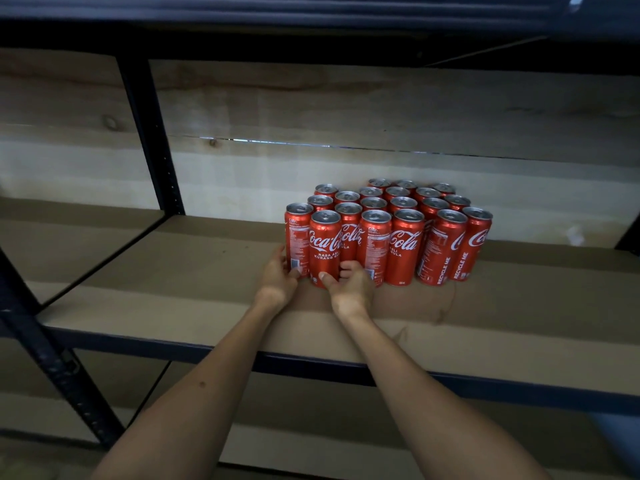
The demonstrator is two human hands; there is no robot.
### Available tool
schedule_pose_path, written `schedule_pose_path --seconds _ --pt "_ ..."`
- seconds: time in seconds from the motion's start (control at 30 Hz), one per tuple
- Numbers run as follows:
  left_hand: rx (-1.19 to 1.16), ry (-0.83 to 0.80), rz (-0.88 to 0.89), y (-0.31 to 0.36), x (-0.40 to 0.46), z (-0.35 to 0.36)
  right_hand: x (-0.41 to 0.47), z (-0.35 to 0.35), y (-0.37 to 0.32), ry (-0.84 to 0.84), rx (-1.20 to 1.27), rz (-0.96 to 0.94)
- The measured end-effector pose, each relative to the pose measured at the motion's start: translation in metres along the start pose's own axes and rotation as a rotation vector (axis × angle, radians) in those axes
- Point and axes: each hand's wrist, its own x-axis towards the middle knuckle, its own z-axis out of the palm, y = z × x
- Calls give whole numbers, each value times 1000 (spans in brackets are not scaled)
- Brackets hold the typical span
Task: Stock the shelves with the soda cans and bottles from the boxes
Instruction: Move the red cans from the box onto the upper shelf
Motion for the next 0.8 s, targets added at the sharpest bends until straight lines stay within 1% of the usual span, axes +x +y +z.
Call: schedule_pose_path --seconds 0.17,0.23,0.3,0.4,0.47,0.53,0.6,0.67,0.73,0.8 --pt "77 20 -111 0 -11 -4 -7 -10 7 -11 21 -25" --pt "196 25 -107 -3 -22 -9 -11 -17 12 -41 -1 -36" --pt "301 15 -68 0 -37 -13 -18 -28 17 -92 -102 -69" --pt "504 -63 11 6 -59 -17 -37 -51 17 -171 -365 -161" --pt "662 -153 90 7 -77 -18 -54 -64 16 -236 -513 -240" --pt "775 -170 245 3 -99 -16 -72 -74 19 -260 -610 -363" --pt "805 -86 450 -2 -124 -14 -90 -79 27 -206 -654 -531" --pt "832 8 616 -10 -143 -11 -106 -82 41 -83 -643 -692" --pt "862 33 674 -19 -160 -9 -120 -84 59 -12 -625 -779" --pt "873 19 676 -29 -176 -7 -133 -87 79 -17 -632 -823"
